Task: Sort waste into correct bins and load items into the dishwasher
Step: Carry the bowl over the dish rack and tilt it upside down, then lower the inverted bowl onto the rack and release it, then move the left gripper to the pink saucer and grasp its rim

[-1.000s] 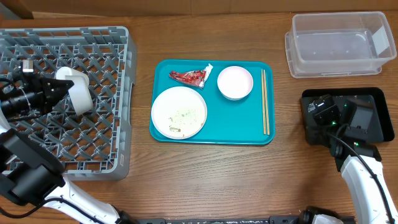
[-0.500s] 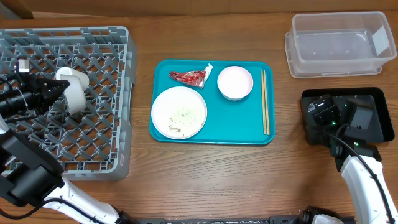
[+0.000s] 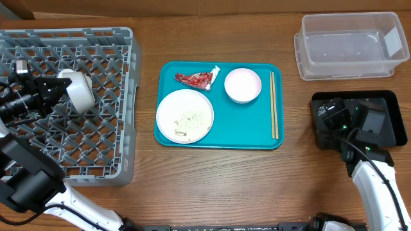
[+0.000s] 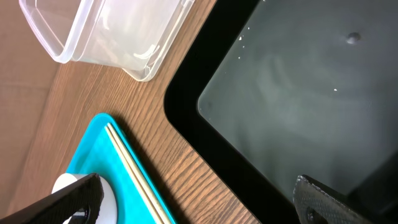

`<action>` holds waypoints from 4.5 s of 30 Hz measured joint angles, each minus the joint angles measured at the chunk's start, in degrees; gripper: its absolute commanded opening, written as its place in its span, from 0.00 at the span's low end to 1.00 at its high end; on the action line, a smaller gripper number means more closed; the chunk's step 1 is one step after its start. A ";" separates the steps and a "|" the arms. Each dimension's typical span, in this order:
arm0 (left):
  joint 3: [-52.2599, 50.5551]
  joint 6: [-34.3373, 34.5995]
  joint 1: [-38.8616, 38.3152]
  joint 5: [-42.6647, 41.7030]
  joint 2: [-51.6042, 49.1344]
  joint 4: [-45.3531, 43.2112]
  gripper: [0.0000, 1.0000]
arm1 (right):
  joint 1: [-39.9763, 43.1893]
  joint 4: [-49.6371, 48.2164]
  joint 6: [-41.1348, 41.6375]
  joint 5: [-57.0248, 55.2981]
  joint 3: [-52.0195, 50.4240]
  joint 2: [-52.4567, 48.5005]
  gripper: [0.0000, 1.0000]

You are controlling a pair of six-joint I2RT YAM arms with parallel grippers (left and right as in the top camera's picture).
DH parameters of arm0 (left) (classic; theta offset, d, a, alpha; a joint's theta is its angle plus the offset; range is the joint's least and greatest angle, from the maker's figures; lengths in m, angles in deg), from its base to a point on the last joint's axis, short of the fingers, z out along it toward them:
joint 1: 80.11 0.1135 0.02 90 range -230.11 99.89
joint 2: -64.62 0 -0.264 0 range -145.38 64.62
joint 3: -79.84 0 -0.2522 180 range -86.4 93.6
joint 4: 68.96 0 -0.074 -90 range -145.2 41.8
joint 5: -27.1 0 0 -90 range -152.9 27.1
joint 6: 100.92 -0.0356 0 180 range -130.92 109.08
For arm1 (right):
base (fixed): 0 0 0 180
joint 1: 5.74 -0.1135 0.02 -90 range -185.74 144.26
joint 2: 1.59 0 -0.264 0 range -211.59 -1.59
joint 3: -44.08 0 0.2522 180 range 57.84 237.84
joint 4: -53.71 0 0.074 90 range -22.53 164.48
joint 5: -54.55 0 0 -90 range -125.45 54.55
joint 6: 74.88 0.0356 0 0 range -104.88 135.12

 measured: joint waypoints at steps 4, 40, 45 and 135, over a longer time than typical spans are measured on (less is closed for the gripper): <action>0.00 -0.20 0.00 3.04 0.00 -0.50 0.04 | 0.00 0.00 0.02 0.00 0.00 0.00 1.00; -11.98 1.55 0.83 -2.78 0.70 -12.41 0.04 | -0.02 0.00 0.00 0.00 0.00 0.00 1.00; -10.67 1.57 1.01 -1.16 0.70 -9.73 0.04 | 0.00 -0.02 0.00 0.00 0.00 0.00 1.00; 18.91 2.64 -82.84 70.64 -15.34 -26.51 0.60 | -0.02 0.00 0.00 0.00 0.00 0.00 1.00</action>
